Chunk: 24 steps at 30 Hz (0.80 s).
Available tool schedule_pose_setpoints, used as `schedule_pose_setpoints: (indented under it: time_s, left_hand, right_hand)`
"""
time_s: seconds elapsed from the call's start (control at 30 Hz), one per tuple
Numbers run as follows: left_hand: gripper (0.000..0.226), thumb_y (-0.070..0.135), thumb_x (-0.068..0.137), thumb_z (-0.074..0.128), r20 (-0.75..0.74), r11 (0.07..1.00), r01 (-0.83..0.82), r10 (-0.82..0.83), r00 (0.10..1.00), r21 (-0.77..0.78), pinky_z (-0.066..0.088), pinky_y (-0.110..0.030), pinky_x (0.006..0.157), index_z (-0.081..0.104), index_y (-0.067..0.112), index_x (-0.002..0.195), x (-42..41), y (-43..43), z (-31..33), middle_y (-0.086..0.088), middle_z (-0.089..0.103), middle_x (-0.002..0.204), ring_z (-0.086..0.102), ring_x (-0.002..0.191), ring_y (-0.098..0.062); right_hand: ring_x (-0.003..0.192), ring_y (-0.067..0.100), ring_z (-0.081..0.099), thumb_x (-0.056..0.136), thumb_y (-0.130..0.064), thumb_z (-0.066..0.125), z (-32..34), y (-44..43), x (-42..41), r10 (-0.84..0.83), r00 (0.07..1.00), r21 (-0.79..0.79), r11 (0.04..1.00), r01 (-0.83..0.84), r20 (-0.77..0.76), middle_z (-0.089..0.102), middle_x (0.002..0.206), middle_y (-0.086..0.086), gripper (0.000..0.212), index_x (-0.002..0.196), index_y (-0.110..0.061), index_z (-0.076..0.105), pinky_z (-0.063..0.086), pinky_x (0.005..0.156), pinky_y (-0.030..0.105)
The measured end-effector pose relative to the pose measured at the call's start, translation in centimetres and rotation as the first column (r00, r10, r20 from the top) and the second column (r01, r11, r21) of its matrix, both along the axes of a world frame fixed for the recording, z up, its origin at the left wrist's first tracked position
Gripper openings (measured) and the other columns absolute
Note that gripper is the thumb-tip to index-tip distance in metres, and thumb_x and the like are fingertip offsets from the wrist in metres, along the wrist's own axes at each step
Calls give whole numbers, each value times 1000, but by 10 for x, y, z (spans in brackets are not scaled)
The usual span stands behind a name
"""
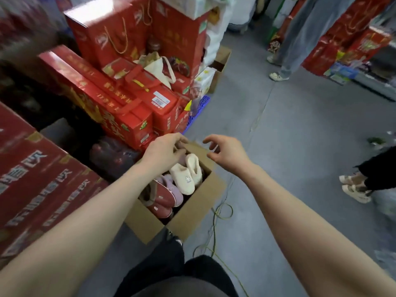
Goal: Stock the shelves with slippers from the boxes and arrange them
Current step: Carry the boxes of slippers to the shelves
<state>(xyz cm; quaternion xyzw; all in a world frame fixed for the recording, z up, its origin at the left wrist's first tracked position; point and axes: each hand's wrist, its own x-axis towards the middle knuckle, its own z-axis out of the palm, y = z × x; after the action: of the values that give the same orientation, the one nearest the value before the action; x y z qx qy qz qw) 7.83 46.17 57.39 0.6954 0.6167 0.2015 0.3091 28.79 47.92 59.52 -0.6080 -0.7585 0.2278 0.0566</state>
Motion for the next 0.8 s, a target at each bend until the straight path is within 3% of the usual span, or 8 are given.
schedule_pose_setpoints:
  time_s: [0.23,0.4,0.6,0.8]
  left_hand:
    - [20,26,85,64,-63,974,-226,224,973,-33,49,-33,78,63,33,104,1,58,1,13,62,89,60,85,-13]
    - [20,25,85,65,-61,883,-470,468,881,-16,50,-35,81,64,33,105,15,84,-17,13,64,90,60,86,-11]
    - [21,24,87,64,-92,631,-767,762,641,-117,50,-32,78,63,32,107,61,88,-56,15,63,90,59,82,-7]
    - [25,20,87,64,-61,355,-916,926,372,-188,34,-17,72,65,25,111,111,72,-113,8,66,100,56,86,-7]
  right_hand:
    - [83,15,64,79,-18,71,-15,104,-11,279,960,-69,958,-280,-19,65,92,-9,36,113,-29,67,52,78,32]
    - [82,12,58,81,-18,72,-37,174,-18,537,843,-104,838,-536,-19,66,96,-8,36,115,-29,66,52,79,34]
    - [83,13,61,83,-18,71,-80,234,-18,774,631,-153,619,-770,-44,67,96,-8,36,116,-29,66,53,77,35]
    - [92,19,65,84,-12,66,-134,256,-16,864,498,-224,473,-852,-70,70,103,-3,40,122,-24,65,53,80,35]
